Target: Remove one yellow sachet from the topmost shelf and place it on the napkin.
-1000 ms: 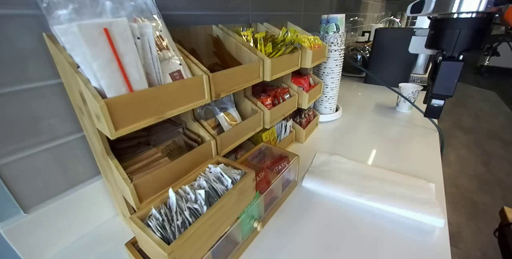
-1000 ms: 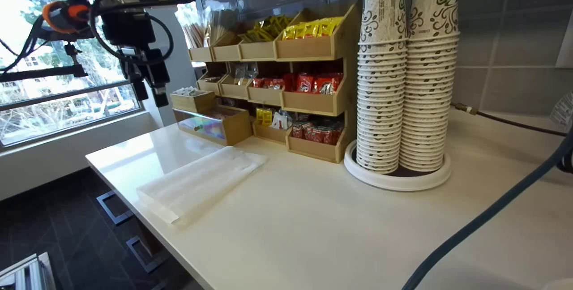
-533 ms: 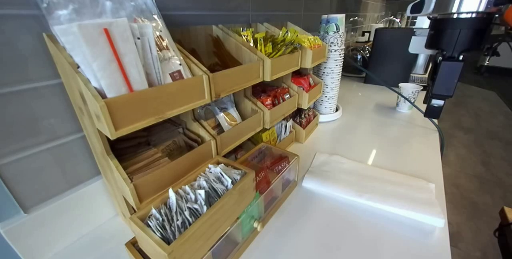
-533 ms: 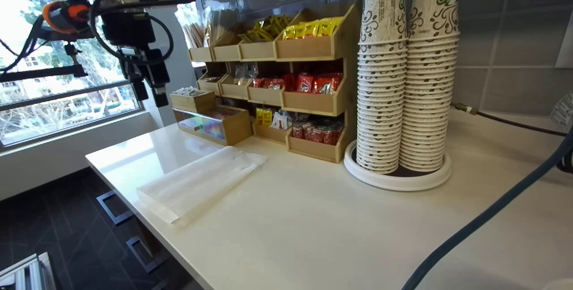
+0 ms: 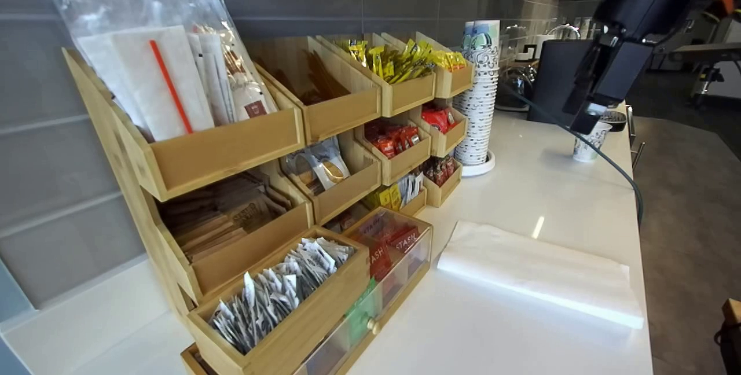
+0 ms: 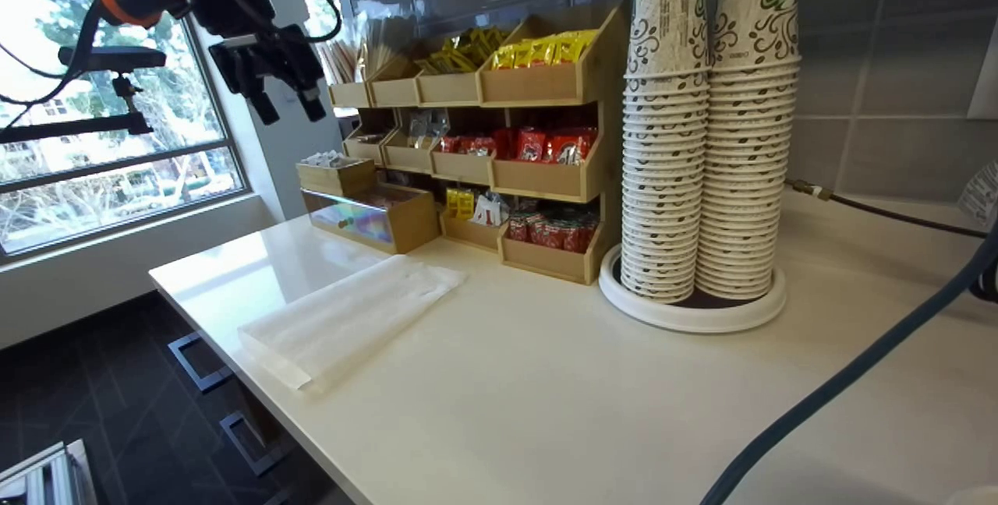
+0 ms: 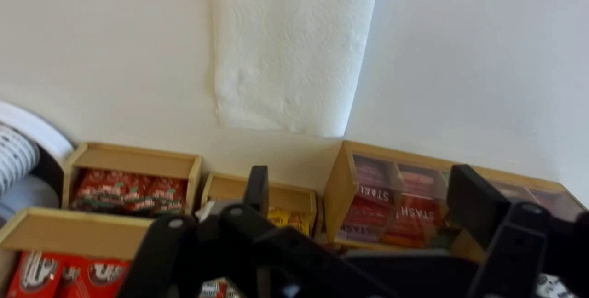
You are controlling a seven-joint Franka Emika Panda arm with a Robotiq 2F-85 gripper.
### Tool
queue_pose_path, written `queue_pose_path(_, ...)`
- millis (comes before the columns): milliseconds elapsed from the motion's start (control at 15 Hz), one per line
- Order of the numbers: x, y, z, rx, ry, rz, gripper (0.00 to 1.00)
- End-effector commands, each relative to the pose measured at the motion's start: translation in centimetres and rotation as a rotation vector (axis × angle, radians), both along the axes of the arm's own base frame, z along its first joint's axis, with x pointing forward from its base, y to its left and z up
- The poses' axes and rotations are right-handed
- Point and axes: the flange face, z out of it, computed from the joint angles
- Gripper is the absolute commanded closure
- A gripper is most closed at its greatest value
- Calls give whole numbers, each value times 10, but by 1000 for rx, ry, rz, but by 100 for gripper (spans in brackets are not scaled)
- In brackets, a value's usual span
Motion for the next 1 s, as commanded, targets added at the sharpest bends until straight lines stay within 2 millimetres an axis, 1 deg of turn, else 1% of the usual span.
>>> queue_pose_path(0,33,9,25,-45,-111,64,0)
queue_pose_path(133,51,9,33,-52,-156,64,0)
queue_pose_path(200,26,8,28,-23,-129,44,0)
queue_pose_path(333,40,9,30,-27,-145,48,0)
queue_pose_path(533,47,10,28,-28,-139,50,0)
queue_pose_path(667,58,2,30,49,-247,23,0)
queue_pose_path(933,82,-14,42,82,-455,6,0)
